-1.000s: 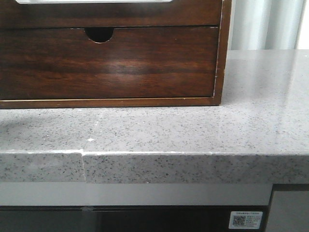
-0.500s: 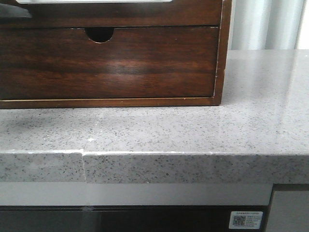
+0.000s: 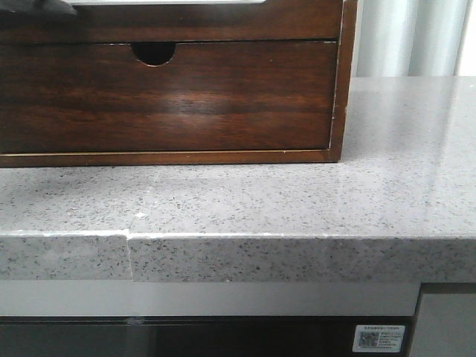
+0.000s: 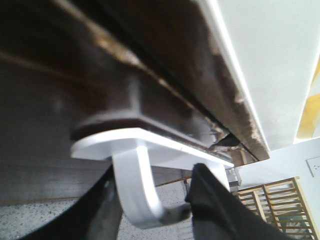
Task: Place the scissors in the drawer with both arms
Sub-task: 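Grasp the white handle with the left gripper and pull the drawer open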
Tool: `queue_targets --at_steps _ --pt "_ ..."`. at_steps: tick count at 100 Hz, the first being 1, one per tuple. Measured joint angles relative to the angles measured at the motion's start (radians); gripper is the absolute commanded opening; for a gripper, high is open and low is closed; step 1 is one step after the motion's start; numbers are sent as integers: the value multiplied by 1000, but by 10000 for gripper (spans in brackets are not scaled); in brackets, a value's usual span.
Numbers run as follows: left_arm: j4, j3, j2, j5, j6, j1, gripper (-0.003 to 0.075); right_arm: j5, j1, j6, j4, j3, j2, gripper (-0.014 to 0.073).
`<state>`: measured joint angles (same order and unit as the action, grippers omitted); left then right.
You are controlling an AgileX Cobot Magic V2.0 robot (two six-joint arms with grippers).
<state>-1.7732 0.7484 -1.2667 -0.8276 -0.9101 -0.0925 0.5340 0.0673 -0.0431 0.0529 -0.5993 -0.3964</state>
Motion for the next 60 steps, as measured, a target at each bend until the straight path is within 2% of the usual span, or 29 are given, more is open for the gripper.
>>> queue_targets --at_steps 26,60 --pt "-28 -2 -6 -19 40 0 59 0 0 0 -2 0 0 453" --pt "-59 -56 30 -58 40 6 -5 0 0 0 -3 0 0 453"
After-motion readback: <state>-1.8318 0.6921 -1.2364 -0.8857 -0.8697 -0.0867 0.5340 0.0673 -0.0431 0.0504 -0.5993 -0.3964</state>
